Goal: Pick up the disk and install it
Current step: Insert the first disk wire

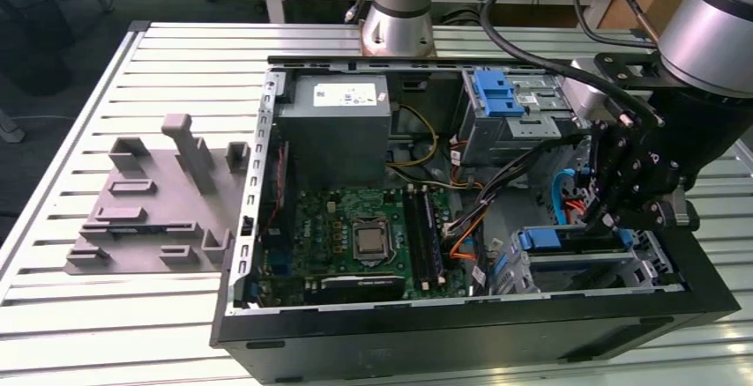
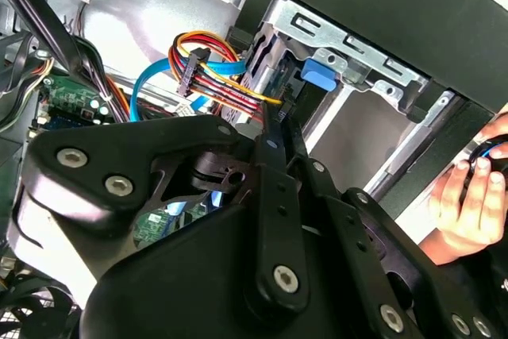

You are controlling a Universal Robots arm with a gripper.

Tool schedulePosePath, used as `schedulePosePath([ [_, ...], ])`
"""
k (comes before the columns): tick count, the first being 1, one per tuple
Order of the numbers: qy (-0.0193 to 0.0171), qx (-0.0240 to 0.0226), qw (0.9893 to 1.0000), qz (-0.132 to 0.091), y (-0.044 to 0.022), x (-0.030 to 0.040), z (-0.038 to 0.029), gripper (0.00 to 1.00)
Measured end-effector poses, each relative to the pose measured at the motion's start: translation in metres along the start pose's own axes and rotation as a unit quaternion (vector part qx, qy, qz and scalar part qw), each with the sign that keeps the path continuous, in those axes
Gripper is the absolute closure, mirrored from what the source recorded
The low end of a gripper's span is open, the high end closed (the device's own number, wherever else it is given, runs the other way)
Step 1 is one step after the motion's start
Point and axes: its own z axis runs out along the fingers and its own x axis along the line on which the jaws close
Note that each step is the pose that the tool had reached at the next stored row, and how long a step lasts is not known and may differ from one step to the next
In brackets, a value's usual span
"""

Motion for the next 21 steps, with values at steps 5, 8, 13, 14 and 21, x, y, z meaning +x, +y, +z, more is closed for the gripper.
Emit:
schedulePosePath([
  [5,-0.0001,0.0,1.0,0.0,-0.0001,-0.0001,0.0012,0.83],
  [8,-0.0004,0.0,1.0,-0.001,-0.0002,-0.0001,0.0015,0.83],
  [13,-0.0009,0.0,1.0,-0.001,-0.0003,-0.0001,0.0006,0.83],
  [14,-0.0008,0.0,1.0,-0.001,-0.0003,-0.0001,0.0003,0.83],
  [21,-0.0006,0.0002,1.0,-0.003,-0.0004,0.0,-0.0011,0.83],
])
